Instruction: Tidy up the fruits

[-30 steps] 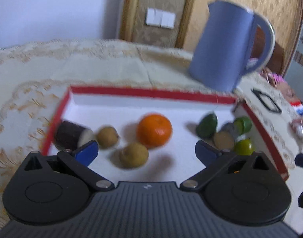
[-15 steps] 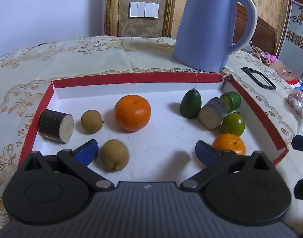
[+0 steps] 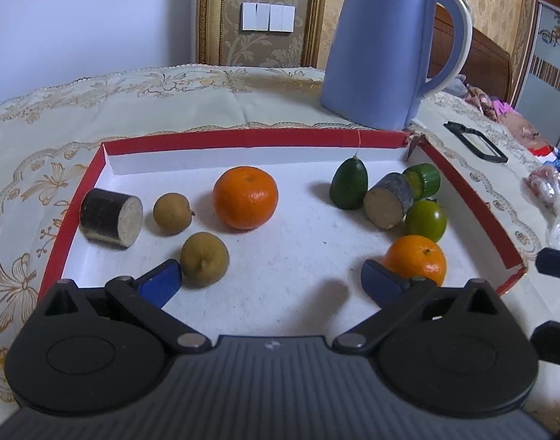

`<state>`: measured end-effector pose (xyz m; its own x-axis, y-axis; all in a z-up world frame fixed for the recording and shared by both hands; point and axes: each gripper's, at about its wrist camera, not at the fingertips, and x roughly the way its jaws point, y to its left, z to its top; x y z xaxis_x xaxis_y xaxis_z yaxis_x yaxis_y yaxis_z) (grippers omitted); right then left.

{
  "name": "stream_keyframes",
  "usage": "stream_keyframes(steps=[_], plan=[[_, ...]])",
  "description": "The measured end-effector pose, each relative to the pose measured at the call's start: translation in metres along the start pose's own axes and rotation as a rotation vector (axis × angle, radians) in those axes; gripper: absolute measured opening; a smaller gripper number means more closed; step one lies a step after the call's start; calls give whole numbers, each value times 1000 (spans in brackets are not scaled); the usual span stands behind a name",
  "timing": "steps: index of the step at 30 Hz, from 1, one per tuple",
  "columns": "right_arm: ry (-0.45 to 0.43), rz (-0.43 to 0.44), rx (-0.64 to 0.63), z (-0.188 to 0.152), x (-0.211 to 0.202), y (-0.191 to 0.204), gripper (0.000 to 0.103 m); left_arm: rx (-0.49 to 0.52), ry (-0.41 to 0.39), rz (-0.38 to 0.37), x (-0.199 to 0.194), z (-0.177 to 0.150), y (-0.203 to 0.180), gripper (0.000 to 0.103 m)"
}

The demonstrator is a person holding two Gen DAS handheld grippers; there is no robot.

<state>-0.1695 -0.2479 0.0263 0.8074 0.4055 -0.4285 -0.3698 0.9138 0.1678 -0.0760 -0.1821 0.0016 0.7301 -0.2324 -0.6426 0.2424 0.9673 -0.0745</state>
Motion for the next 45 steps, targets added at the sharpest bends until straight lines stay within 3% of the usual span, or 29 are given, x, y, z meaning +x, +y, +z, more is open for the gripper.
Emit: stream_keyframes(steps=[7, 13, 17, 22, 28, 32, 35, 45], plan=[[-1, 0, -10, 5, 5, 3, 87, 19, -68, -8, -24, 0, 3, 103], [9, -65, -28, 13, 23, 8, 87, 55, -195, 88, -52, -1, 12, 103], [39, 16, -3, 16, 39, 10, 87, 0, -207, 103, -58, -3, 30, 103], [83, -4, -15, 21, 67, 12, 87, -19, -220, 126, -63, 1, 41, 103], [166, 85, 23, 24, 90, 18, 89, -33, -232, 121, -67, 4, 47, 103], [131, 149, 30, 31, 77, 14, 89, -37, -234, 106, -67, 4, 49, 103], [96, 44, 13, 38, 77, 7, 89, -44, -228, 94, -64, 6, 48, 103], [121, -27, 96, 39, 107, -14, 98, -31, -205, 98, -57, 5, 44, 103]])
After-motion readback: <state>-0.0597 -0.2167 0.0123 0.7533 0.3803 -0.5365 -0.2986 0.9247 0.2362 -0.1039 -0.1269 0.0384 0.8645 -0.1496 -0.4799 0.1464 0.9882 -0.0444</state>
